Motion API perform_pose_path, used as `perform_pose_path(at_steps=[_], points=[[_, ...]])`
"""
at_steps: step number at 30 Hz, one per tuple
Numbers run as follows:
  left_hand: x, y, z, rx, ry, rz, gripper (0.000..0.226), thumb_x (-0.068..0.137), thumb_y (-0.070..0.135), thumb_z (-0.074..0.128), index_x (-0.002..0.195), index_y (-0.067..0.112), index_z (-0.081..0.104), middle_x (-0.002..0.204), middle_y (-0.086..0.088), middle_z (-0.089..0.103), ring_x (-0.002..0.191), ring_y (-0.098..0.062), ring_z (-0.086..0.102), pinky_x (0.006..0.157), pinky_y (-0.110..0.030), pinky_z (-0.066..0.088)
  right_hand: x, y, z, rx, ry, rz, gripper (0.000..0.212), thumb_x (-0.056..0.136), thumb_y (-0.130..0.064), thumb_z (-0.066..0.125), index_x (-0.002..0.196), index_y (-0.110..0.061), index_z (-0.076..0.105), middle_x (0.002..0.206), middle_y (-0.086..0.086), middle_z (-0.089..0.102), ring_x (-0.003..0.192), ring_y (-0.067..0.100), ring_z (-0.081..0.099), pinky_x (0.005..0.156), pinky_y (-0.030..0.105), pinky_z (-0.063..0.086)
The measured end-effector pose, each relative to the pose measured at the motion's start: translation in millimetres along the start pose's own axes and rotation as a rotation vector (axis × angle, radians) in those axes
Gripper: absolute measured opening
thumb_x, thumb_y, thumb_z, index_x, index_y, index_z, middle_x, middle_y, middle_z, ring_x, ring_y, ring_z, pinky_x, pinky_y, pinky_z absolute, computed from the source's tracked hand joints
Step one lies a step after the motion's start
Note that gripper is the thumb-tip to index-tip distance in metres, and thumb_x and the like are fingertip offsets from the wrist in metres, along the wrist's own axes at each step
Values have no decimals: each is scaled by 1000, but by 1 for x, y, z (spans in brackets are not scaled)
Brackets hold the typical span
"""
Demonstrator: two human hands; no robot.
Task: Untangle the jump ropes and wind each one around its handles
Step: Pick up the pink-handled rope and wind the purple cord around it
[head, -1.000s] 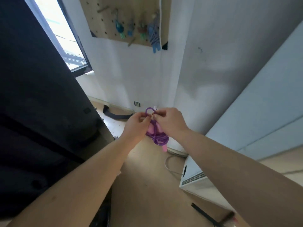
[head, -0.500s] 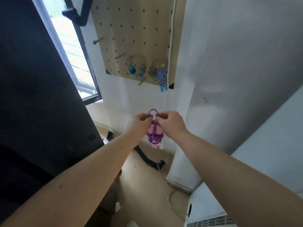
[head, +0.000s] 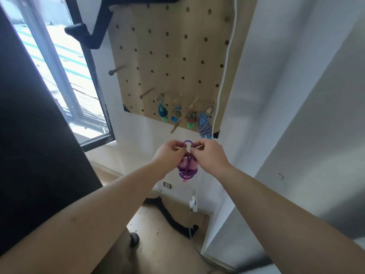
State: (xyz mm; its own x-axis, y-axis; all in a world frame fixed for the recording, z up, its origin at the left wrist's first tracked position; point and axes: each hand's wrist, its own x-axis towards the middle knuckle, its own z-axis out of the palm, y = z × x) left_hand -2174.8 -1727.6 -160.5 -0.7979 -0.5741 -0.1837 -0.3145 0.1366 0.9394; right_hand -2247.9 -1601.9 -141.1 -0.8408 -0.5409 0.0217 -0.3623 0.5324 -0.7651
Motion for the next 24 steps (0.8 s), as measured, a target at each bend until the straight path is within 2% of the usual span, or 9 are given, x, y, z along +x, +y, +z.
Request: perform_pose_path(at_steps=[5, 8, 14, 20, 24], points=[[59, -12, -5, 31, 29, -57, 9, 93, 23, 61, 91, 31, 64, 92, 3, 74, 89, -17, 71, 83, -42, 61, 65, 10, 23, -26, -64, 28, 12, 91, -25, 65, 95, -19, 75, 89, -1, 74, 87, 17, 69, 81, 34, 57], [92, -16, -9, 54, 54, -81, 10, 94, 22, 61, 91, 31, 64, 90, 6, 73, 84, -13, 70, 82, -35, 61, 106, 16, 38, -29, -124, 31, 12, 90, -23, 65, 91, -18, 76, 88, 2, 75, 88, 20, 69, 82, 36, 57], [165, -23, -24, 213, 82, -111, 8, 93, 22, 63, 93, 30, 64, 93, 6, 70, 81, -11, 68, 74, -27, 59, 181, 23, 67, -64, -183, 49, 14, 91, -25, 64, 97, -19, 75, 93, 0, 75, 90, 19, 67, 72, 24, 42], [229, -48, -28, 286, 82, -182, 20, 92, 18, 64, 79, 34, 62, 94, 3, 70, 81, -16, 69, 72, -28, 61, 229, 42, 98, -88, -203, 83, 14, 94, -23, 63, 100, -17, 75, 94, 1, 72, 84, 17, 63, 73, 22, 40], [266, -67, -20, 379, 49, -201, 15, 93, 14, 57, 90, 25, 66, 92, 0, 69, 79, -18, 67, 69, -29, 58, 255, 59, 121, -102, -198, 168, 12, 93, -24, 64, 95, -19, 74, 95, 3, 74, 87, 21, 65, 73, 24, 43]])
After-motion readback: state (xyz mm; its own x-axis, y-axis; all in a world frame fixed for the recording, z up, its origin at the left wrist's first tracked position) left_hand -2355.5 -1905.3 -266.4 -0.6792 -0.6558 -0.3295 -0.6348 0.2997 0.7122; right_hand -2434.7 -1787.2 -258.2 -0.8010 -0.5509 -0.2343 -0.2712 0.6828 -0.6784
